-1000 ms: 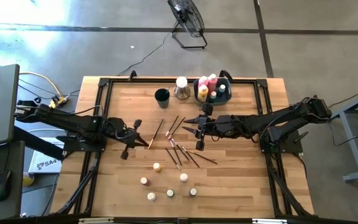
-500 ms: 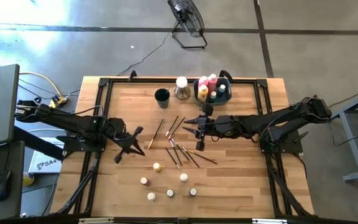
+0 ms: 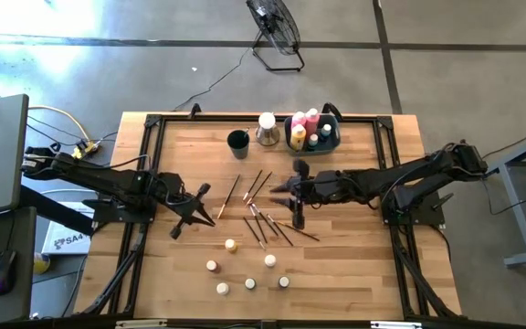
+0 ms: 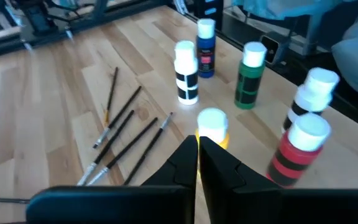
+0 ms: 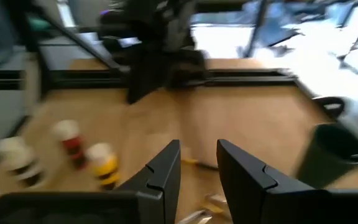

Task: Pick & Place Paint Supplies
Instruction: Put the small blue paint bottle into the blue bin

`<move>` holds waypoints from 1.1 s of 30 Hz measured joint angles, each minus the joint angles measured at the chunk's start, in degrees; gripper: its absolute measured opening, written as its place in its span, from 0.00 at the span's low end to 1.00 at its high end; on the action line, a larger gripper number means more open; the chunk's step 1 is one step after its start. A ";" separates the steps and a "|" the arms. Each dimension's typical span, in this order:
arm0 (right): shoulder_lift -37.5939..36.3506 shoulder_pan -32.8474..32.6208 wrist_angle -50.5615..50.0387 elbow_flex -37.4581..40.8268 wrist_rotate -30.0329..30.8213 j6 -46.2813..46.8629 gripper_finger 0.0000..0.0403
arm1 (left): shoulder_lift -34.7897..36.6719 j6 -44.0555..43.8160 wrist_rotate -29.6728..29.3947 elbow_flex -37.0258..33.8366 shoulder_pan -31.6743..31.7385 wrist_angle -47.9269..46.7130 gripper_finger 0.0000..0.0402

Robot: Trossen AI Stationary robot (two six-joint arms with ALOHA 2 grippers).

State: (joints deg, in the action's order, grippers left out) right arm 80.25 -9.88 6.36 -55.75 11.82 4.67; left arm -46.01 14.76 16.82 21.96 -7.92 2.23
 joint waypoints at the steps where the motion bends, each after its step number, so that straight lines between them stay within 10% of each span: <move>1: 0.00 -0.45 -0.10 0.00 -1.77 0.21 0.24 | 0.02 0.00 -0.79 0.00 0.00 0.26 0.04; 13: -6.60 -10.69 -0.28 -0.02 2.16 -2.81 0.24 | 0.02 0.17 -15.40 0.02 0.02 1.11 0.05; 33: -8.55 -21.85 4.44 -0.02 -7.37 -2.93 0.24 | 0.04 -5.35 -15.98 0.04 0.02 8.76 0.05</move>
State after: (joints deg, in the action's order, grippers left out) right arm 71.70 -31.73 10.80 -55.77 4.45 1.75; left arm -45.98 9.42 0.84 22.00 -7.90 10.99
